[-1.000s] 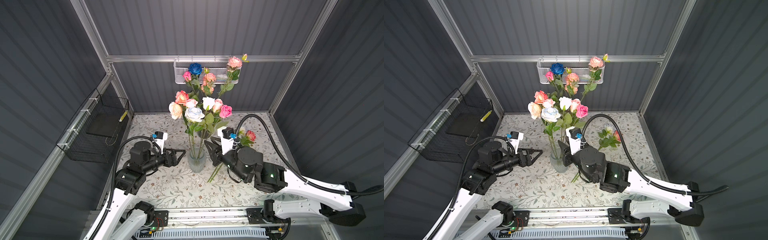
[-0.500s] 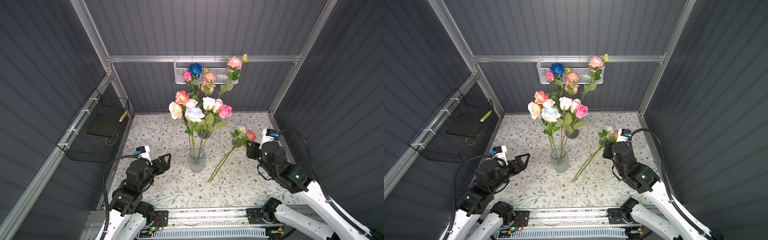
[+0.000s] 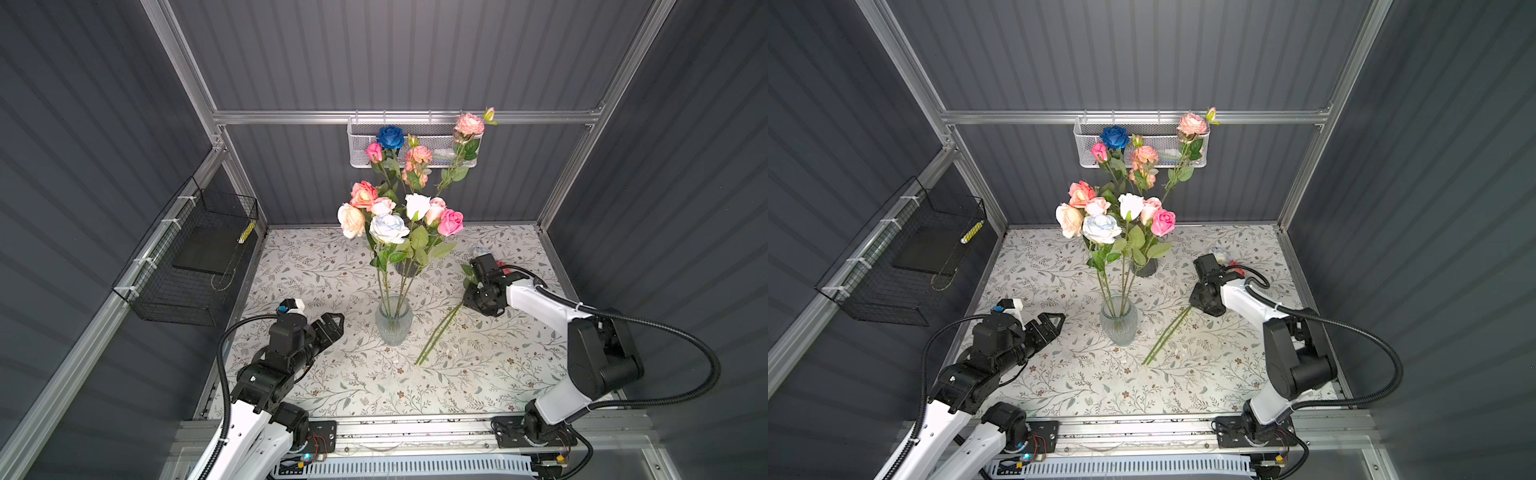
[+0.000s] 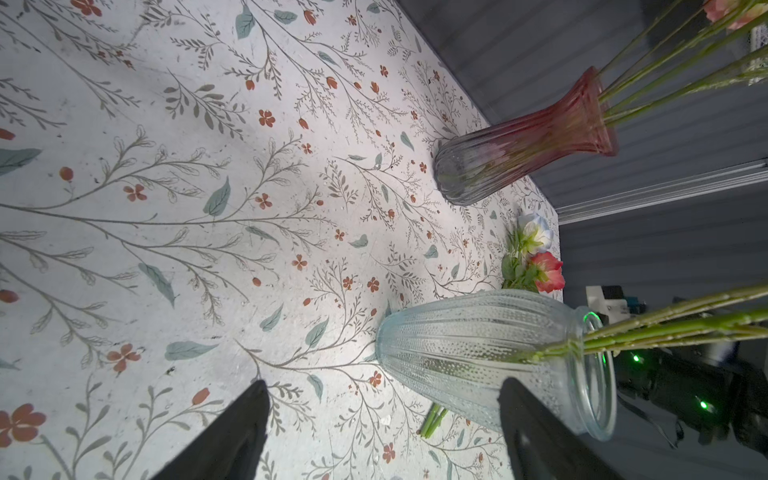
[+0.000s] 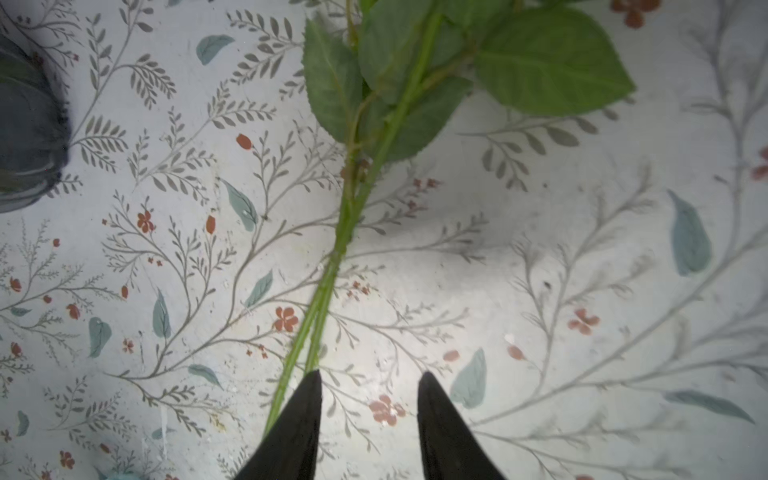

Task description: Arrange the flowers into the vase

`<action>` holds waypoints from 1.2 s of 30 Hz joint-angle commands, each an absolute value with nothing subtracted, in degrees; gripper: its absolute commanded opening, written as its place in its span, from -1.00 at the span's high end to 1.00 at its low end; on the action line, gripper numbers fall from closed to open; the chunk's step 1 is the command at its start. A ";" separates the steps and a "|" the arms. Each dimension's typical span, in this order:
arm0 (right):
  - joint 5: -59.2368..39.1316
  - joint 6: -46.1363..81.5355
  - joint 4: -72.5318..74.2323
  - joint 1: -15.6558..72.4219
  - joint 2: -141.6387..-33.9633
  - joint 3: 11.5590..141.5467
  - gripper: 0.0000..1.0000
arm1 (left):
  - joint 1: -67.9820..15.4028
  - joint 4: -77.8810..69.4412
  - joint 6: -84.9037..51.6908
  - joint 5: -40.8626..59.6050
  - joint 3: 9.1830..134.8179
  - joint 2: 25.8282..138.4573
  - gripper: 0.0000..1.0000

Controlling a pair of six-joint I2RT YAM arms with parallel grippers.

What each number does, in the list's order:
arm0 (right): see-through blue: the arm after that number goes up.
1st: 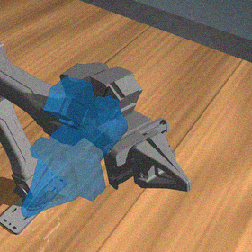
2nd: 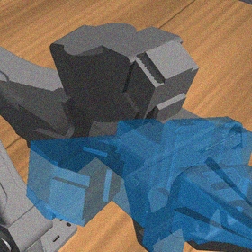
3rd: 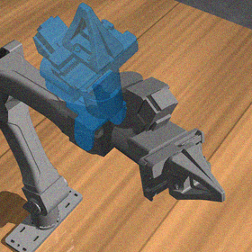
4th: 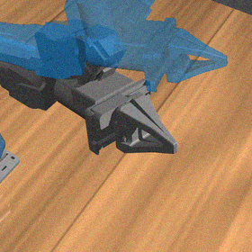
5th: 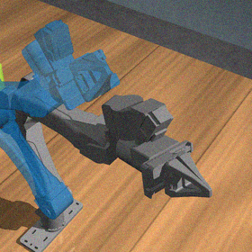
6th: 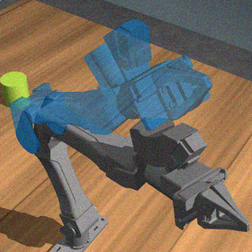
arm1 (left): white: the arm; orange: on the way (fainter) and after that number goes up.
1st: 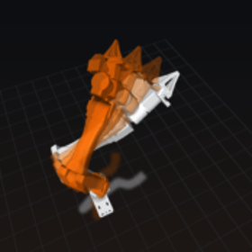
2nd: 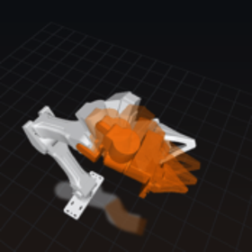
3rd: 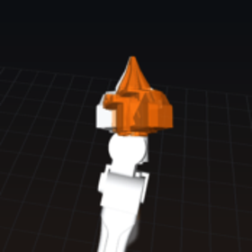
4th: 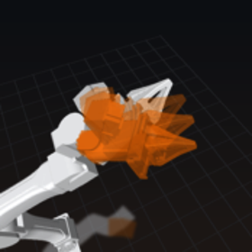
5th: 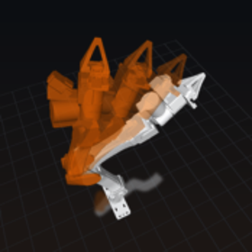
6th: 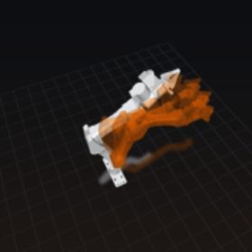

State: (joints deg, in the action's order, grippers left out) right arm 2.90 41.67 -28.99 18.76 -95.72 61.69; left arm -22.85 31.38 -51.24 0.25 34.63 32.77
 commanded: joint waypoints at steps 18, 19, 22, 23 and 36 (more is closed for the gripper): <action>1.12 40.00 -27.56 13.62 -107.54 67.72 0.61 | -23.02 30.77 -49.57 1.85 38.76 35.50 -0.75; 0.92 39.83 -27.30 13.60 -107.28 67.60 0.67 | -22.96 30.56 -49.65 1.85 38.76 35.51 -0.75; -0.10 39.64 -26.61 13.54 -105.82 67.60 0.79 | -22.95 30.28 -49.71 1.94 38.76 35.65 -0.75; -0.66 39.73 -26.59 13.58 -105.28 67.73 0.80 | -23.00 30.33 -49.67 2.02 38.87 35.73 -0.75; -1.13 39.78 -26.70 13.68 -97.95 66.28 0.80 | -23.03 30.02 -49.95 2.78 38.78 35.76 -0.76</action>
